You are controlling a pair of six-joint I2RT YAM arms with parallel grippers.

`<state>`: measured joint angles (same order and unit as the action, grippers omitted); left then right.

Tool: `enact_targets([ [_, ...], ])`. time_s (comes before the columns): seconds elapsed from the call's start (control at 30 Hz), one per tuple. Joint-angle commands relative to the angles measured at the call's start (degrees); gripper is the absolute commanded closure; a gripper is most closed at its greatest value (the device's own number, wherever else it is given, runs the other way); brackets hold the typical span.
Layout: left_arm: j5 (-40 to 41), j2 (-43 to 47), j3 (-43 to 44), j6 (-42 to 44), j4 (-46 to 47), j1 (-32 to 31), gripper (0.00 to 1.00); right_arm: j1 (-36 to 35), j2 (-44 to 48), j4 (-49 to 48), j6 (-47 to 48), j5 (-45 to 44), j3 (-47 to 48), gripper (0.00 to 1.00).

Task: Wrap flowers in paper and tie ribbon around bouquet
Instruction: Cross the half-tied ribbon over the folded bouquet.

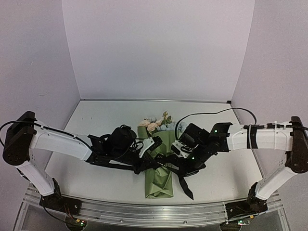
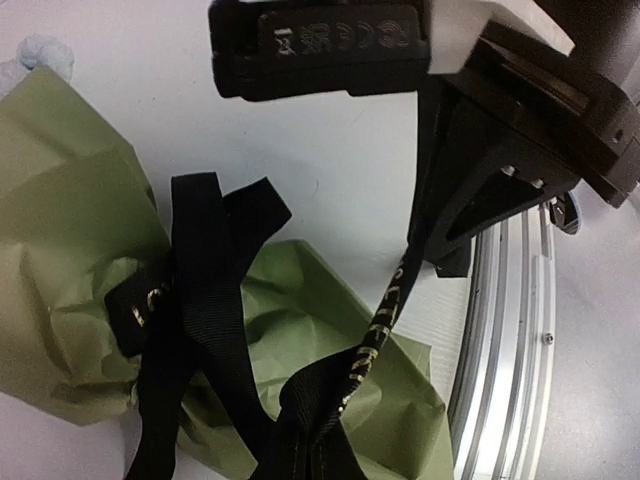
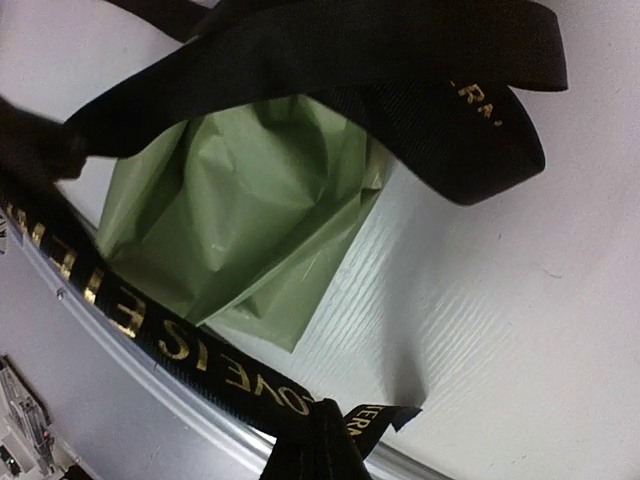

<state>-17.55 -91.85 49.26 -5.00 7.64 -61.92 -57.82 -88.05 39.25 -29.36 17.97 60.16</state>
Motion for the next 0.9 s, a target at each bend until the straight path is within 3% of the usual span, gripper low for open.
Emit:
enact_targets([
  [0.0, 7.7, 5.0, -1.6, -2.0, -0.5, -1.0, 0.99, -0.7, -3.4, 0.7, -1.7, -7.8, -1.0, 1.00],
  [0.17, 7.6, 3.8, -1.6, -2.8, -1.8, -3.2, 0.92, -0.7, -5.3, 0.7, -1.7, -12.4, -2.2, 1.00],
  [0.33, 6.6, 2.5, -1.1, -3.7, -2.6, -4.8, 0.78, -0.6, -5.3, 0.7, -0.4, -13.3, -4.0, 1.00],
  [0.57, 7.5, 4.8, -2.4, -5.8, 0.4, -4.8, 0.76, -0.8, -3.2, -2.7, 0.0, -11.3, -7.4, 0.98],
  [0.7, 9.0, 6.5, -1.7, -6.9, 1.1, -4.8, 0.72, -1.1, -1.1, -4.3, 0.9, -10.3, -10.7, 0.86],
  [0.87, 7.3, 6.2, 0.6, -7.5, 0.6, -3.6, 0.68, -1.2, 3.5, -5.8, 0.6, -11.1, -13.3, 0.55],
])
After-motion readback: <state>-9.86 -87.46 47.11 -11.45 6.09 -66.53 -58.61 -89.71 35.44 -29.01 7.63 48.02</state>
